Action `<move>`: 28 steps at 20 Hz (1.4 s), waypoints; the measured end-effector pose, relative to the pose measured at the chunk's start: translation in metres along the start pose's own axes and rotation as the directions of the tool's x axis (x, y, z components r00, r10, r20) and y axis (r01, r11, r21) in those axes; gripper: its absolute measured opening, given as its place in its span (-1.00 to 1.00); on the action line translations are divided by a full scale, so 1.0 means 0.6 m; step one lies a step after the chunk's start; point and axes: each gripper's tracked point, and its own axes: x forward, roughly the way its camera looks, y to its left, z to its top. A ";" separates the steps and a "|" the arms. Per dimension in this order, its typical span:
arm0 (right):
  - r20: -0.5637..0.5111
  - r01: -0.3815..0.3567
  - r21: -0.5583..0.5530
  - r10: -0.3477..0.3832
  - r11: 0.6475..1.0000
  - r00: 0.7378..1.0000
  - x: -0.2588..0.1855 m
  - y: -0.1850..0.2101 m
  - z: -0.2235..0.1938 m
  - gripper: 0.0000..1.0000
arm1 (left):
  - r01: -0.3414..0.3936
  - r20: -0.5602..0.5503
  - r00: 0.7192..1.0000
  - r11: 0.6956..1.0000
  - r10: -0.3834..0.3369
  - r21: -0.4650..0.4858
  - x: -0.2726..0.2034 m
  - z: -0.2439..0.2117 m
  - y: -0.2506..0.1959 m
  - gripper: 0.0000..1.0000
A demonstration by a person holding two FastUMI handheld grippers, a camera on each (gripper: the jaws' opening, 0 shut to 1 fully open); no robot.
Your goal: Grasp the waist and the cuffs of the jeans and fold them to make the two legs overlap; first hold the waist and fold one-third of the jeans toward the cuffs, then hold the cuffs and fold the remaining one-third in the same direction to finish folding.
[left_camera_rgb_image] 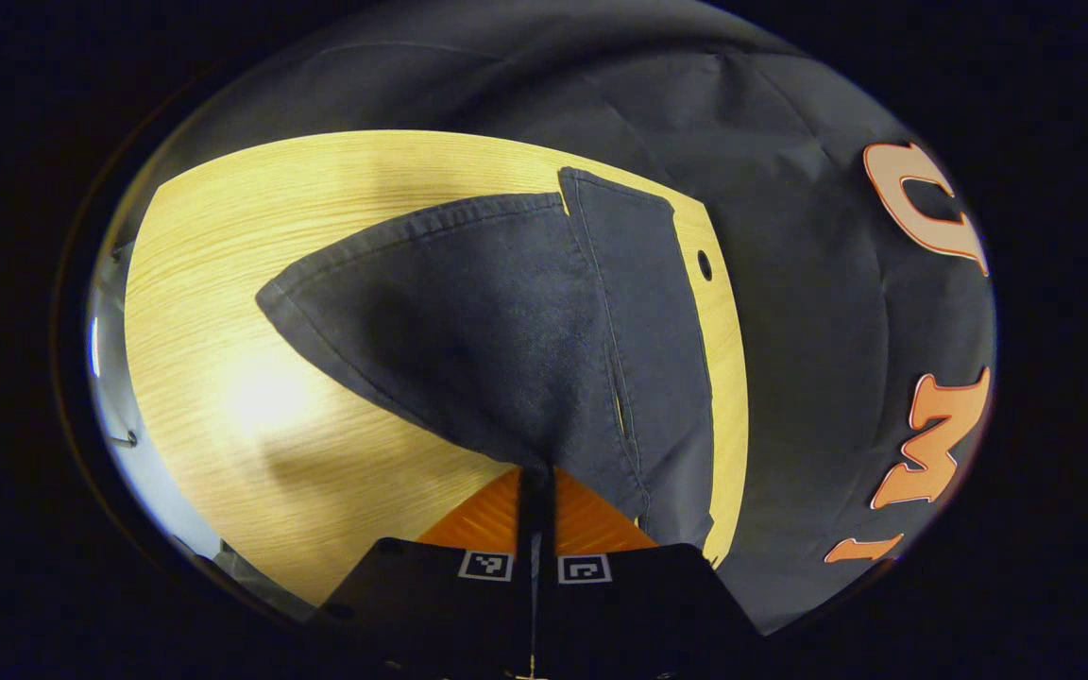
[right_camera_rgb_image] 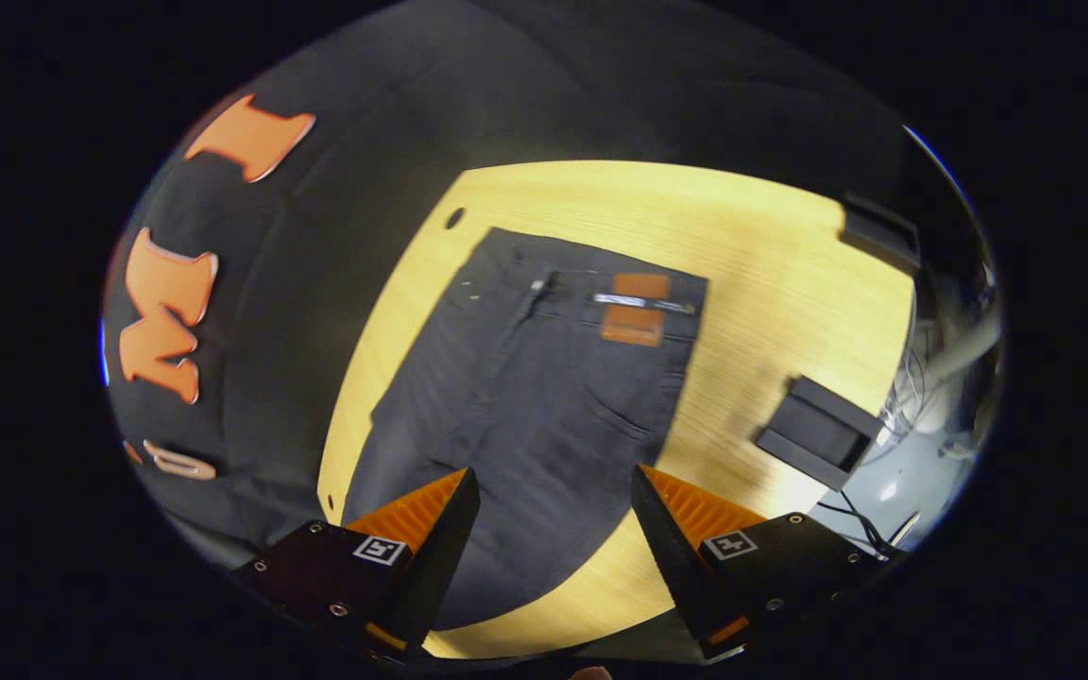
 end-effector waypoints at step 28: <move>-0.031 0.046 -0.013 -0.047 0.999 0.998 0.110 -0.012 0.026 -1.00 | 0.033 0.093 0.995 0.999 -0.030 -0.039 -0.072 0.035 0.010 -0.95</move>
